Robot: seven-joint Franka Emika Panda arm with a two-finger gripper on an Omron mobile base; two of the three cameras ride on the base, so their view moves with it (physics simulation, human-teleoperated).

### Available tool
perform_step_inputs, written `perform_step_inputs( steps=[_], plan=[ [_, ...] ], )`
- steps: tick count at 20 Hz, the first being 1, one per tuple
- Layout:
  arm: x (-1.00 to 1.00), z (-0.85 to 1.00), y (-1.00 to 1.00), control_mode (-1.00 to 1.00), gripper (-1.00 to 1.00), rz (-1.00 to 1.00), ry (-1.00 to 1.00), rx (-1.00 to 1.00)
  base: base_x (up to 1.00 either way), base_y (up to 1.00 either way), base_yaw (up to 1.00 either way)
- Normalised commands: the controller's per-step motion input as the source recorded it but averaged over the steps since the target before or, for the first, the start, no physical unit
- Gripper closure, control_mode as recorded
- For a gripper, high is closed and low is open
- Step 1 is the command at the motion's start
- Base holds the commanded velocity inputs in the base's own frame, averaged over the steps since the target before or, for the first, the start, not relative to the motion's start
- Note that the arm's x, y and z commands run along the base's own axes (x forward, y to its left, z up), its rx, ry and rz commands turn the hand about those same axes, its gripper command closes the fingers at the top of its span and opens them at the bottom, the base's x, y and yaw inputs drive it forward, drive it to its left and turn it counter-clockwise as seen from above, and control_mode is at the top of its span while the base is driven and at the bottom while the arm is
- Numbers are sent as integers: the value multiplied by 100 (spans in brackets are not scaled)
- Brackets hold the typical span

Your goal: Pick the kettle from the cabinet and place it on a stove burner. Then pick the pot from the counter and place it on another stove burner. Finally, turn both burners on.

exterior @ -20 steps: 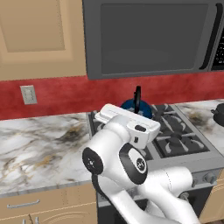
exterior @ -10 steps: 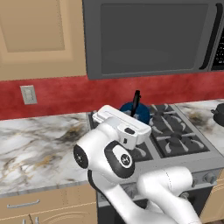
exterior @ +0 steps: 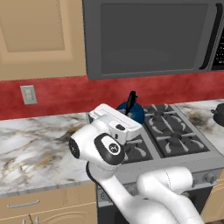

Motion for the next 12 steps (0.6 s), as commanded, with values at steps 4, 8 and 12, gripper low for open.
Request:
perform_step_inputs(
  steps=[4, 8, 12],
  plan=[
    [40, -25, 4, -100, 100, -6, 0, 0, 0, 0, 0],
    [42, -23, 2, -100, 100, -6, 0, 0, 0, 0, 0],
    [45, -17, 0, -100, 100, -7, 0, 0, 0, 0, 0]
  ],
)
